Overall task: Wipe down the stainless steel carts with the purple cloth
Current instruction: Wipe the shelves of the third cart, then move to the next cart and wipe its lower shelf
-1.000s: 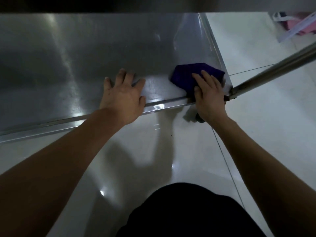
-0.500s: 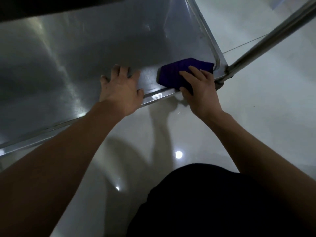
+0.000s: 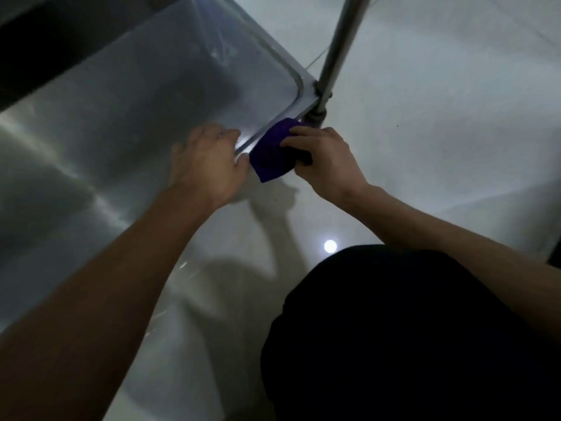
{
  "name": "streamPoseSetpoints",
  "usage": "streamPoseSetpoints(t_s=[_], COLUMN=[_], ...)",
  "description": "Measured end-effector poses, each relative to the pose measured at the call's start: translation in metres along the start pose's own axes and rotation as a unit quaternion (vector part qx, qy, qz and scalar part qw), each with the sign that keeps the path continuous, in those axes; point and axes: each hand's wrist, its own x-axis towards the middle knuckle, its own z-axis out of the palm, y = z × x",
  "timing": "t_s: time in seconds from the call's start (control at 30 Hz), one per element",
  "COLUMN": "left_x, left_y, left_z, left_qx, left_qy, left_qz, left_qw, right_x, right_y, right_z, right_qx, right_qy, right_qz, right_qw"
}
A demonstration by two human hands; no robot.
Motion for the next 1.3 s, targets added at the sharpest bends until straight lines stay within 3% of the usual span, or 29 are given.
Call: streamPoseSetpoints(t_s=[0.2,0.43,0.8,1.03,1.3], left_x=[0.015,0.01,-0.046,-0.107,-0.085], left_y=[0.08,0.18,0.267,0.29,0.34], left_z=[-0.034,-0.108,-0.337,-0.509,-0.603], left_qx=[0.01,0.024,0.01,0.011,0.014], left_qy=[-0.03,-0.092,-0.122,-0.106,-0.091], left_qz=[0.104,0.187,0.191,0.187,0.162], left_qw=[0.994,0.978,0.974,0.976,0.983], right_x=[-0.043,-0.076,-0.121,-0.148,-0.121], right_y=[0.031,0.02,-0.087,-0.181,-0.192], right_z=[-0.072,-0.167,-0.38,-0.533,-0.641], right_qx=[0.017,0.065,0.138,0.111,0.071], right_qy=[0.046,0.141,0.168,0.132,0.101], right_qz=[0.111,0.225,0.351,0.362,0.269], right_qw=[0.993,0.962,0.911,0.916,0.955])
